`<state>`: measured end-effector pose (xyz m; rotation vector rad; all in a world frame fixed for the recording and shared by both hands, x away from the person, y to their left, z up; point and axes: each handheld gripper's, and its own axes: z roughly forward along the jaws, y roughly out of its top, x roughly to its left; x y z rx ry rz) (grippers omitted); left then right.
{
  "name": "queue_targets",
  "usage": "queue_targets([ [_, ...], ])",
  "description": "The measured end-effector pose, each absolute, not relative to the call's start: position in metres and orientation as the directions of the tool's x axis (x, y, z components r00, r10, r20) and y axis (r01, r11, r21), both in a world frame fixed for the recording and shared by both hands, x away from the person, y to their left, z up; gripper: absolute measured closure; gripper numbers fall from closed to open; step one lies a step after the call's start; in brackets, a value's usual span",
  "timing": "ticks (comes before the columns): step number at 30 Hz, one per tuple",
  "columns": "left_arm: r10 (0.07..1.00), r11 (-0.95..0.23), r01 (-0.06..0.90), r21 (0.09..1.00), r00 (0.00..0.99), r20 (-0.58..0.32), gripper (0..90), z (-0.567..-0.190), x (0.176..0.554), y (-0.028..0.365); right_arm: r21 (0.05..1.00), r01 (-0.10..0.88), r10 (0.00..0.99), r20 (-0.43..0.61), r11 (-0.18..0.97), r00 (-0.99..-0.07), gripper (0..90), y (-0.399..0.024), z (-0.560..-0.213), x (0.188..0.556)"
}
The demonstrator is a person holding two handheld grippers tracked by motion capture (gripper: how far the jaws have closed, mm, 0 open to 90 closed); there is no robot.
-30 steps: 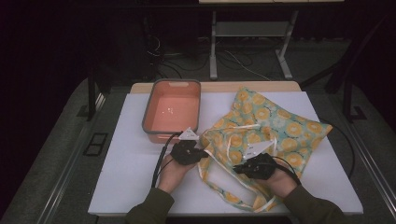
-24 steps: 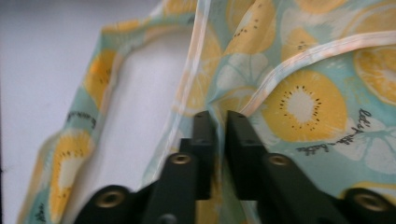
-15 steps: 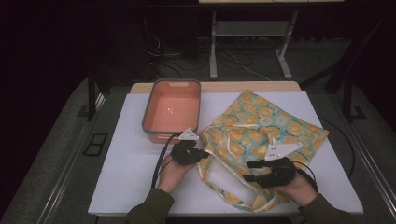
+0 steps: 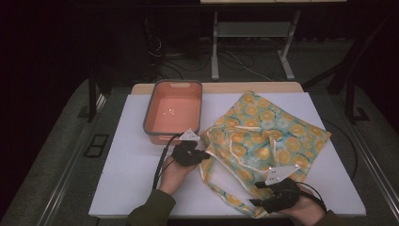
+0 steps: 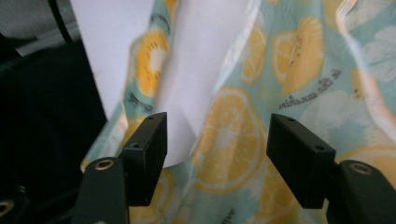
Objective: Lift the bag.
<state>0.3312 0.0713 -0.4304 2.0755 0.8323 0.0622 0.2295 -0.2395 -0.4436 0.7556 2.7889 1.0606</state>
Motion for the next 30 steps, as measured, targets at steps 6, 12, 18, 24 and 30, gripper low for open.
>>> queue_targets([
  [6, 0.581, -0.386, 0.538, 0.749, 0.773, -0.255, 88.3, -0.429, 0.331, 0.072, 0.636, 0.434, 0.513, 0.069, 0.638, -0.855, 69.5, -0.247, -0.443, 0.238],
  [12, 0.579, -0.372, 0.533, 0.760, 0.773, -0.259, 88.4, -0.427, 0.330, 0.072, 0.643, 0.435, 0.542, 0.038, 0.630, -0.840, 82.6, -0.256, -0.441, 0.244],
  [18, 0.580, -0.316, 0.511, 0.799, 0.771, -0.264, 88.6, -0.418, 0.332, 0.072, 0.676, 0.396, 0.573, -0.049, 0.622, -0.818, 87.5, -0.265, -0.427, 0.261],
  [24, 0.571, -0.247, 0.496, 0.832, 0.768, -0.288, 88.7, -0.406, 0.336, 0.071, 0.719, 0.391, 0.619, -0.071, 0.575, -0.782, 88.6, -0.276, -0.415, 0.283],
  [30, 0.565, -0.188, 0.468, 0.864, 0.770, -0.295, 88.8, -0.390, 0.341, 0.069, 0.791, 0.355, 0.656, -0.076, 0.498, -0.751, 88.9, -0.284, -0.396, 0.297],
])
